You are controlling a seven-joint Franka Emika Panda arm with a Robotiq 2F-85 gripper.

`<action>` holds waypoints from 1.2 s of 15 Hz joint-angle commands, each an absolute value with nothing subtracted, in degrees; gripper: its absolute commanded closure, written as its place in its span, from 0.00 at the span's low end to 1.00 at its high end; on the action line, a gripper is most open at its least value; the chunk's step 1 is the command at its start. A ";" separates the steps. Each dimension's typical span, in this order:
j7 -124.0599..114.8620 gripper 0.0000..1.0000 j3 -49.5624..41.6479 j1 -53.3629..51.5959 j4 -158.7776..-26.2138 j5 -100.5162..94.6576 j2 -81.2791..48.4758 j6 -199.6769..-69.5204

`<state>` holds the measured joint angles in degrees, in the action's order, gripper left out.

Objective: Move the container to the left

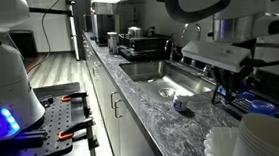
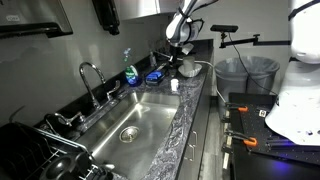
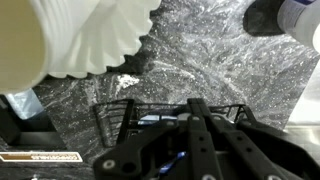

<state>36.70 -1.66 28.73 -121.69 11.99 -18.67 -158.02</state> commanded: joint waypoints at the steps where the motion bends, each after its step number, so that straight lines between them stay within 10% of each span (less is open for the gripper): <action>1: 36.23 1.00 -2.41 27.03 -123.82 12.13 -17.96 -158.01; 18: 33.26 1.00 1.33 27.80 -111.95 11.95 -32.01 -164.97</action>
<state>35.39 0.38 27.29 -115.03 12.66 -29.46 -163.18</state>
